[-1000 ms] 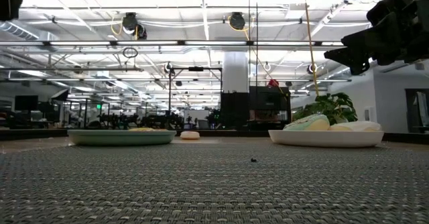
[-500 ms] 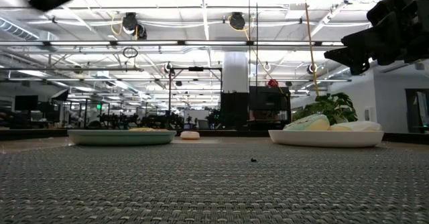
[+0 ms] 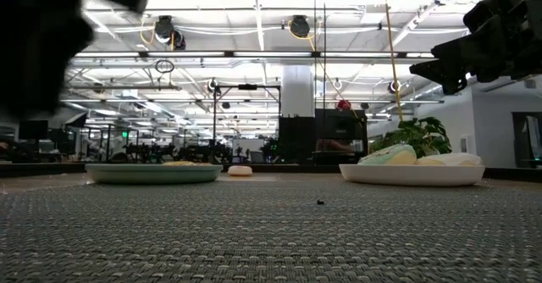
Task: Pick & Place donuts
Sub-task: Put the small yellow donut on the blue plate
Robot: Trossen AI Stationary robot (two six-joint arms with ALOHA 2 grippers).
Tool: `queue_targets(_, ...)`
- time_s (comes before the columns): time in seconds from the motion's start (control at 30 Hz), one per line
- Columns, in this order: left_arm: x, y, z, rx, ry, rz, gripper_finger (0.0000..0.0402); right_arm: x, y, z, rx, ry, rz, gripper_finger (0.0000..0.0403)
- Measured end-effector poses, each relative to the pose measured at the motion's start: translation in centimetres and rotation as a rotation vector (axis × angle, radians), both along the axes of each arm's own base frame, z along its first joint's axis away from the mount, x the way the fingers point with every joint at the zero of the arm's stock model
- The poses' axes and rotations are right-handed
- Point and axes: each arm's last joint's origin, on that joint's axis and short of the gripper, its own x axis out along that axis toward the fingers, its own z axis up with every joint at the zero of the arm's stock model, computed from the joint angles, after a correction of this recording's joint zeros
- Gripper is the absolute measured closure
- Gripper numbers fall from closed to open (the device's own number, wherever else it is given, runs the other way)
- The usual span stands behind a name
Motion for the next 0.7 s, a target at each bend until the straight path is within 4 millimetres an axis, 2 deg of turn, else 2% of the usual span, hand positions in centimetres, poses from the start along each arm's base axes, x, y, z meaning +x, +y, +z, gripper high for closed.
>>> queue_targets(0.1, -0.3, -0.8, -1.7, -0.112, 0.135, 0.06, 0.013, 0.0, 0.0, 0.0, 0.0, 0.001, 0.0, 0.0151)
queue_targets(0.2, -1.3, -1.8, -2.7, -0.143, 0.214, 0.096, 0.0115, 0.0, 0.0, 0.0, 0.0, 0.001, 0.0, 0.0151)
queue_targets(0.37, -2.7, -2.9, -2.5, -0.098, 0.193, 0.144, 0.0108, 0.0, 0.0, 0.0, 0.0, 0.001, 0.0, 0.0151)
queue_targets(0.57, -4.4, -3.4, -2.2, -0.004, 0.221, 0.187, 0.0107, 0.0, 0.0, 0.0, 0.0, 0.0, 0.0, 0.0151)
queue_targets(0.7, -4.8, -3.8, -2.2, 0.001, 0.215, 0.18, 0.0107, 0.0, 0.0, 0.0, 0.0, 0.001, 0.0, 0.0151)
